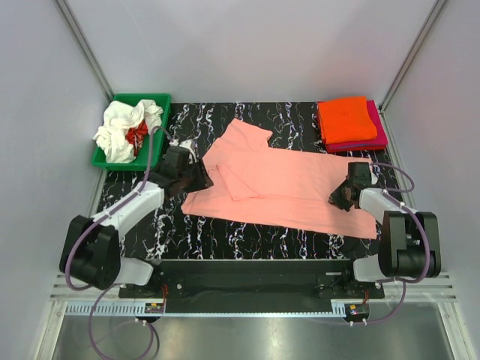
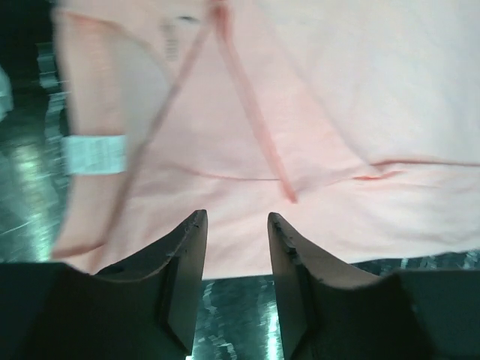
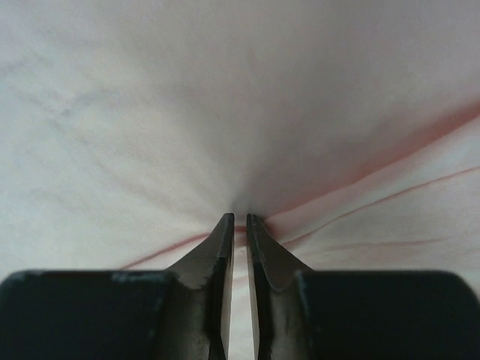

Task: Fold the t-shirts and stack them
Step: Fold the tshirt

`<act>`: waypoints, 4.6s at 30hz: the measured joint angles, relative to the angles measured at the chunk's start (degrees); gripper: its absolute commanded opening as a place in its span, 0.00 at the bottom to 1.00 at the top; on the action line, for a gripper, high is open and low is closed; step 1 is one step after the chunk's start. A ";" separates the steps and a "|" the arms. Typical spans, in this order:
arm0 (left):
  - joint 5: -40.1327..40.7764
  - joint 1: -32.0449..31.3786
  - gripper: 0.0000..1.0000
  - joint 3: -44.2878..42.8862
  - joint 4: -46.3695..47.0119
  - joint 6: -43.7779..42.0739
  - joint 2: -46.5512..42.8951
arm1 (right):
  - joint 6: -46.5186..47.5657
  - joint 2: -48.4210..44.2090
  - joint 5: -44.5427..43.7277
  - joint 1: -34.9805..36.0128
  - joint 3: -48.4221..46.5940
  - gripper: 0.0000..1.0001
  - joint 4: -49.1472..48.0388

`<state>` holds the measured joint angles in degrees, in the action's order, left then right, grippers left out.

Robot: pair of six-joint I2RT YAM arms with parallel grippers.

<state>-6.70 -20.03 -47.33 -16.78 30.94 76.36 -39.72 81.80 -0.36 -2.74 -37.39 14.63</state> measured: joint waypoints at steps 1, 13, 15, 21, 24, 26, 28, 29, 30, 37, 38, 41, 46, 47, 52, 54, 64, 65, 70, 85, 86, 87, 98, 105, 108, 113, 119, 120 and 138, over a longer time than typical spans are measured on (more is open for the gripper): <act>-1.03 -1.14 0.45 -0.83 1.27 0.66 1.77 | 0.02 -0.72 0.00 0.00 0.55 0.20 -0.02; -6.51 -8.90 0.46 -2.23 10.95 5.88 17.90 | 0.04 -8.81 0.02 0.00 4.55 0.24 -0.46; -6.38 -9.14 0.46 -2.38 11.04 6.21 18.47 | 0.04 -8.81 0.02 0.00 4.59 0.24 -0.48; -6.16 -9.11 0.43 -3.74 11.78 6.60 20.76 | 0.07 -8.81 0.02 0.00 4.81 0.24 -0.63; -6.32 -9.33 0.37 -5.22 11.96 6.62 22.21 | 0.07 -8.81 0.02 0.00 4.83 0.24 -0.74; -6.49 -9.55 0.35 -6.14 12.00 6.60 22.84 | 0.07 -8.79 0.02 0.00 4.83 0.24 -0.92; -6.60 -9.92 0.28 -6.99 12.07 6.56 23.12 | 0.09 -8.76 0.02 0.00 4.83 0.24 -1.18; -6.62 -10.08 0.24 -7.26 12.13 6.58 23.15 | 0.09 -8.74 0.02 0.00 4.83 0.24 -1.22; -6.64 -10.29 0.17 -7.61 12.13 6.56 23.15 | 0.09 -8.74 0.02 0.00 4.83 0.24 -1.31; -7.02 -11.04 0.00 -9.66 12.15 6.08 23.39 | 0.13 -8.74 0.02 0.00 4.83 0.24 -1.49; -7.02 -11.08 0.00 -10.16 12.13 5.95 23.58 | 0.13 -8.74 0.02 0.00 4.83 0.24 -1.49; -7.04 -11.08 0.00 -12.26 11.98 5.51 24.65 | 0.15 -8.74 0.02 0.00 4.85 0.24 -1.51; -5.88 -11.08 0.16 -15.37 9.44 5.40 25.49 | 0.26 -8.74 0.02 0.00 4.85 0.24 -1.51; -4.94 -11.10 0.21 -15.52 8.70 5.20 25.49 | 0.28 -8.74 0.02 0.00 4.85 0.24 -1.51; -0.59 -11.28 0.34 -12.94 5.03 6.86 23.39 | 0.28 -8.74 0.02 0.00 4.85 0.24 -1.53; 0.00 -11.34 0.34 -10.56 4.46 7.72 21.88 | 0.28 -8.76 0.02 0.00 4.85 0.24 -1.53; 1.29 -12.94 0.36 -8.46 3.56 9.57 21.07 | 0.31 -8.87 0.02 0.00 5.01 0.24 -1.60; 1.40 -13.00 0.36 -8.46 3.56 9.62 21.16 | 0.28 -8.98 0.02 0.00 5.18 0.24 -1.64; 2.08 -13.18 0.36 -8.46 3.58 9.64 22.12 | 0.28 -9.22 0.02 0.00 5.53 0.24 -1.73; 2.25 -13.27 0.28 -9.66 3.56 9.60 23.23 | 0.28 -9.22 0.02 0.00 5.53 0.24 -1.81; 2.25 -13.27 0.28 -9.86 3.52 9.60 23.28 | 0.28 -9.22 0.02 0.00 5.53 0.24 -1.84; 2.25 -13.29 0.28 -9.99 3.58 9.60 23.30 | 0.28 -9.22 0.02 0.00 5.53 0.24 -1.84; 2.21 -13.38 0.00 -10.40 3.48 9.57 24.39 | 0.28 -9.22 0.02 0.00 5.53 0.24 -1.90; 2.19 -13.57 0.00 -12.41 3.91 8.28 24.41 | 0.28 -9.22 0.02 0.00 5.53 0.24 -1.92; 2.03 -13.64 0.00 -13.88 4.68 7.85 25.07 | 0.28 -9.22 0.02 0.00 5.55 0.24 -1.92; 1.51 -13.66 0.00 -16.09 6.58 6.84 27.06 | 0.28 -9.22 0.02 0.00 5.55 0.24 -1.92; 0.92 -13.66 0.00 -20.41 7.50 4.87 30.32 | 0.31 -9.27 0.02 0.00 5.55 0.24 -1.92; 0.81 -13.66 0.00 -21.62 7.63 4.33 31.10 | 0.28 -9.27 0.02 0.00 5.55 0.24 -1.92; -6.45 -13.64 0.32 -32.61 10.08 -6.67 39.65 | 0.26 -9.46 0.02 0.00 5.57 0.24 -1.92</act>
<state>-13.15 -33.67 -79.94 -6.70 24.27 116.01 -39.46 72.34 -0.34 -2.74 -31.81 12.71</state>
